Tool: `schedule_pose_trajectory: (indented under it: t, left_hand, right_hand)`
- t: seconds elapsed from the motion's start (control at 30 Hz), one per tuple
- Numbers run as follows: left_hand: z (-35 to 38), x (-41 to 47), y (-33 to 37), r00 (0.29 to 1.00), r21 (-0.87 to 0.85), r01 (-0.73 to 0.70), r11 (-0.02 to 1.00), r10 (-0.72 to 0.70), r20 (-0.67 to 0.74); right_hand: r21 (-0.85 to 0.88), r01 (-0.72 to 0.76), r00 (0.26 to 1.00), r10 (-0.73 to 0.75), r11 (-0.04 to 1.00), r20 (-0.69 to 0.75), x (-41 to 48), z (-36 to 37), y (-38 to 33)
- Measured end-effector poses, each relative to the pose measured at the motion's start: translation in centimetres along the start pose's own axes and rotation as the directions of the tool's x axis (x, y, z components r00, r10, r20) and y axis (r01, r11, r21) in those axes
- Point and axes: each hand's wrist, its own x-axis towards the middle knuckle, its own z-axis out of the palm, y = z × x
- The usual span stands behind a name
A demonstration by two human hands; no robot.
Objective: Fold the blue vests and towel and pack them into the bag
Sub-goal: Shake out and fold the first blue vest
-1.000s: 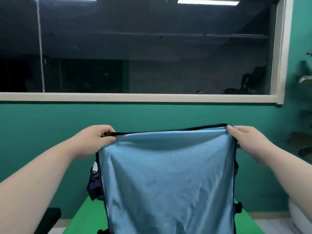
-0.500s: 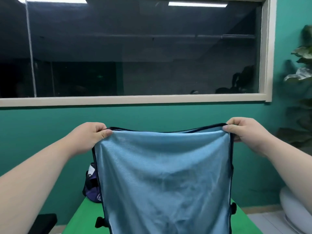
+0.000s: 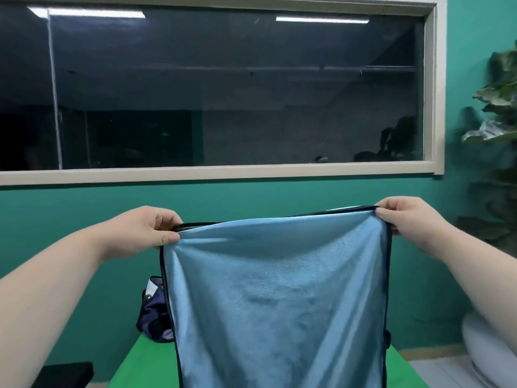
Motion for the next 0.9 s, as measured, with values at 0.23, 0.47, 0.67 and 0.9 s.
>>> schedule_pose_trajectory:
  t: [0.23, 0.47, 0.67, 0.9]
  left_hand:
    - [0.7, 1.4, -0.1, 0.949, 0.215, 0.124, 0.969, -0.053, -0.309]
    - [2.8, 4.3, -2.8, 0.947, 0.258, 0.195, 0.946, -0.113, -0.302]
    - [5.3, 10.4, -7.2, 0.936, 0.069, 0.279, 0.958, -0.255, -0.243]
    - [4.4, 19.6, -10.4, 0.883, -0.376, 0.267, 0.887, -0.381, -0.273]
  right_hand:
    - [-0.277, 0.021, 0.999, -0.028, 0.961, -0.021, 0.2, 0.2, -1.0]
    - [-0.432, -0.011, 1.0, 0.018, 0.902, 0.012, 2.6, 2.7, 0.9]
    - [-0.3, -0.126, 0.992, 0.127, 0.946, -0.015, 7.9, 7.5, 4.4]
    - [0.196, -0.279, 0.959, 0.284, 0.94, 0.005, 17.9, 12.8, 5.9]
